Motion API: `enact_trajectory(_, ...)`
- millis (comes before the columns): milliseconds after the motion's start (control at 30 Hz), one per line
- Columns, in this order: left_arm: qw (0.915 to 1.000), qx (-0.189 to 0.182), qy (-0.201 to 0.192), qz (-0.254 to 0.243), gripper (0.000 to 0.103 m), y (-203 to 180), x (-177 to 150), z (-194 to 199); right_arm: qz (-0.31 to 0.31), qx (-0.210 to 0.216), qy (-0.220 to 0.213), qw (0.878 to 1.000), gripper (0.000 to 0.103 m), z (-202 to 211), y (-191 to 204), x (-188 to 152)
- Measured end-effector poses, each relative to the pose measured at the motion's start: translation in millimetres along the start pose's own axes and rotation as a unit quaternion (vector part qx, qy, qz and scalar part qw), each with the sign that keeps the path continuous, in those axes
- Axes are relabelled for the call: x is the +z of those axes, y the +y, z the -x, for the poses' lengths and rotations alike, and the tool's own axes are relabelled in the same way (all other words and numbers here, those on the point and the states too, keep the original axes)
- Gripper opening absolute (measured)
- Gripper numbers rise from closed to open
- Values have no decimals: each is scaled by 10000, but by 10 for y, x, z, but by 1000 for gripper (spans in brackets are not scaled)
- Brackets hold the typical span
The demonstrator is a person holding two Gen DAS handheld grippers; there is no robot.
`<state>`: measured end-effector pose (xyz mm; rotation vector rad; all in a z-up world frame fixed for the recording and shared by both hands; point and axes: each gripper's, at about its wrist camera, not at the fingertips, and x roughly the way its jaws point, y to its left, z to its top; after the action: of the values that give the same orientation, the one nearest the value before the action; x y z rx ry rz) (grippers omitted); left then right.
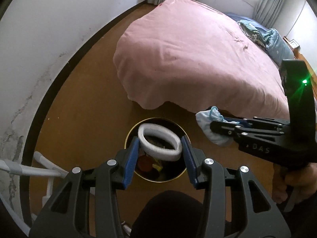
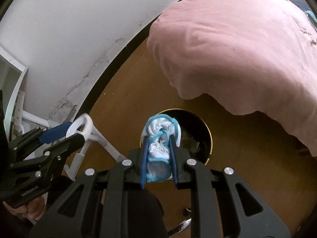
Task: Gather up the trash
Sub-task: 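Carry the ring and bag over the black bin and open both grippers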
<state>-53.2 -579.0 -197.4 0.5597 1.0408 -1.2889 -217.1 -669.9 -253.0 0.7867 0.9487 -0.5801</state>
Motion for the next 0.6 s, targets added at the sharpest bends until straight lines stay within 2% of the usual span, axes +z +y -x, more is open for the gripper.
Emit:
enact_trajectory(100, 10000, -34, 6, -45, 43, 11, -14, 4, -49, 20, -29, 10000, 20, -6, 15, 52)
enact_trajectory(133, 10000, -47, 8, -54, 43, 8, -4, -7, -70, 26, -45, 10000, 25, -7, 6, 64)
enact_trajectory(167, 10000, -65, 6, -56, 43, 6, 13, -29, -99, 28, -45, 9999, 38, -12, -5, 76)
enact_trajectory(200, 10000, -72, 13, -46, 43, 8, 28, -44, -122, 26, -57, 9999, 45, -3, -11, 79)
enact_trajectory(233, 10000, -74, 20, -30, 45, 14, 32, -58, -144, 21, -91, 9999, 60, 10, -26, 86)
enact_trajectory(267, 10000, -75, 33, -19, 45, 17, 41, -65, -152, 16, -133, 9998, 65, 24, -29, 93)
enact_trajectory(333, 10000, -63, 43, 5, 53, 28, 50, -65, -155, 2, -206, 9997, 65, 53, -29, 112)
enact_trajectory(433, 10000, 9, -8, 57, 73, 32, 50, -29, -168, 0, -233, 9996, 66, 39, -61, 124)
enact_trajectory(533, 9999, 63, -102, 45, 87, 9, 51, 66, -188, -38, -267, 9995, 73, 33, -84, 128)
enact_trajectory(600, 9997, 127, -193, 1, 93, -25, 53, 174, -190, -55, -305, 9993, 77, 69, -82, 130)
